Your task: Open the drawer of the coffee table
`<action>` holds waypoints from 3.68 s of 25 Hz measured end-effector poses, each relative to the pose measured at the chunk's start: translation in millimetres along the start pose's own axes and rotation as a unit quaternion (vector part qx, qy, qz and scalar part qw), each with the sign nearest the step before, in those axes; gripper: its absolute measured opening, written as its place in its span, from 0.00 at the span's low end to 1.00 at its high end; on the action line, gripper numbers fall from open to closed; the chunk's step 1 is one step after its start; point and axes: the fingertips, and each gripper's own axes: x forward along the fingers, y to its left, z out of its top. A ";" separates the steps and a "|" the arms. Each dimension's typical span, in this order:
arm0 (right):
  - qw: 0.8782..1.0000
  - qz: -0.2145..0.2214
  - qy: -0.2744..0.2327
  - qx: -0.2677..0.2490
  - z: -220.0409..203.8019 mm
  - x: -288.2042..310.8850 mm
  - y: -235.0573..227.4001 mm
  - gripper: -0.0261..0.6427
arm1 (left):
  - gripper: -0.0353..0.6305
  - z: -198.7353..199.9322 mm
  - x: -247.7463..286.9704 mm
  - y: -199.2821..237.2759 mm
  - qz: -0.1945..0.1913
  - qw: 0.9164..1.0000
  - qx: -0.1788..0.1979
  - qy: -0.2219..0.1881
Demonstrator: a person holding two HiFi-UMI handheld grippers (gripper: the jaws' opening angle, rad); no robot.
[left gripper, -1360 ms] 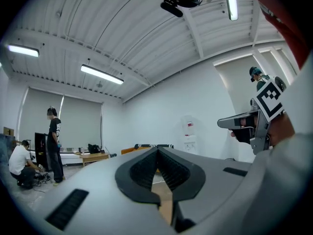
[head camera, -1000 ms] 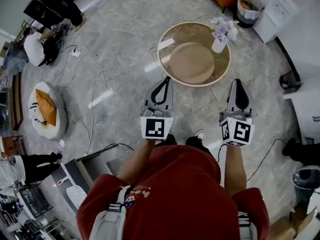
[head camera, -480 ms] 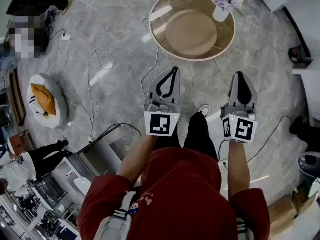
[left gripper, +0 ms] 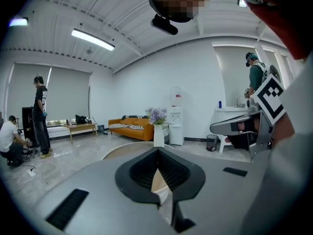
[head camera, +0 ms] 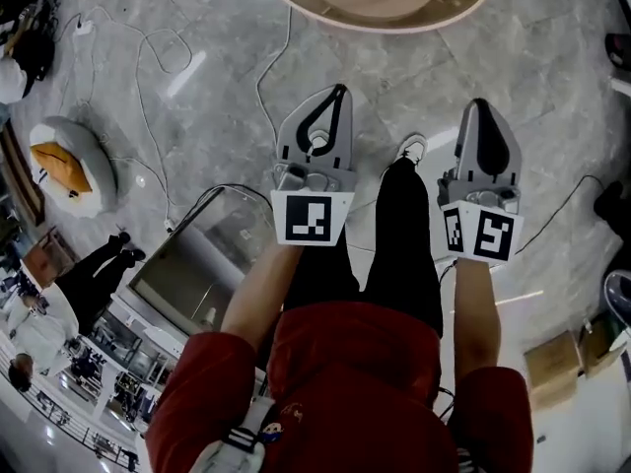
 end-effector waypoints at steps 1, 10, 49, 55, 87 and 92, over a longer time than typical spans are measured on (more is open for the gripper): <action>1.000 0.002 0.003 0.005 -17.5 4.2 1.9 0.08 | 0.07 -14.0 4.7 -0.5 0.001 1.000 0.005 -0.006; 0.999 0.033 0.034 0.015 -199.0 41.2 -1.0 0.07 | 0.07 -179.1 39.5 -36.0 -0.019 1.000 0.010 0.012; 0.988 0.049 -0.054 -0.138 -559.1 284.0 -14.1 0.07 | 0.07 -520.2 215.9 3.8 -0.021 0.987 0.092 -0.133; 0.989 0.060 -0.050 -0.123 -565.9 288.6 -3.3 0.08 | 0.07 -521.7 216.7 4.4 -0.010 0.988 0.083 -0.130; 0.650 0.266 -0.207 0.681 -615.8 387.9 -69.5 0.54 | 0.07 -542.8 225.2 19.4 0.010 0.993 0.062 -0.103; 0.637 0.263 -0.218 0.691 -611.6 386.8 -70.0 0.54 | 0.07 -541.9 223.5 16.3 0.011 0.993 0.056 -0.105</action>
